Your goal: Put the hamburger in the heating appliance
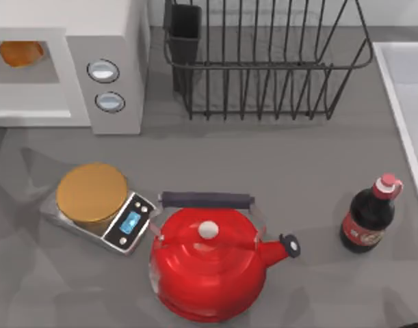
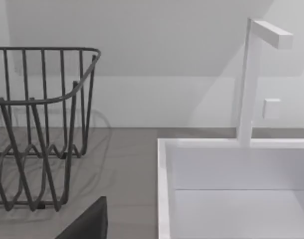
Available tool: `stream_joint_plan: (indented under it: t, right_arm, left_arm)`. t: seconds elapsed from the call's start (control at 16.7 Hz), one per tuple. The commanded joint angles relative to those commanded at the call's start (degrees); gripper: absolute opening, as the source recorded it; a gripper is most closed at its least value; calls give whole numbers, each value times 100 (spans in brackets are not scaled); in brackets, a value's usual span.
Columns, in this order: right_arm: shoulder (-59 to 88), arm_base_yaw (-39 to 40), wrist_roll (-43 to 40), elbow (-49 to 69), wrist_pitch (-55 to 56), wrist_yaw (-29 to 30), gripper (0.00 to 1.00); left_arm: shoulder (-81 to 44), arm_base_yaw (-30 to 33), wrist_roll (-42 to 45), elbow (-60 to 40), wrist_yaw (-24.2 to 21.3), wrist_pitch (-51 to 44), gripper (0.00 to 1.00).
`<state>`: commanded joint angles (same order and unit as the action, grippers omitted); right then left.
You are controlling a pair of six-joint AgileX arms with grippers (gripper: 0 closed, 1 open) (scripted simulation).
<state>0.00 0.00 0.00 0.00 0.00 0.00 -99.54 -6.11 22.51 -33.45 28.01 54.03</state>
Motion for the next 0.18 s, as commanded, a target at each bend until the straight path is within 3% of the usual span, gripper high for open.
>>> stream_joint_plan:
  t: [0.18]
  right_arm:
    - [0,0,0,0,0,0,100]
  left_arm:
    - [121,-4,0,-4,5,-127,100]
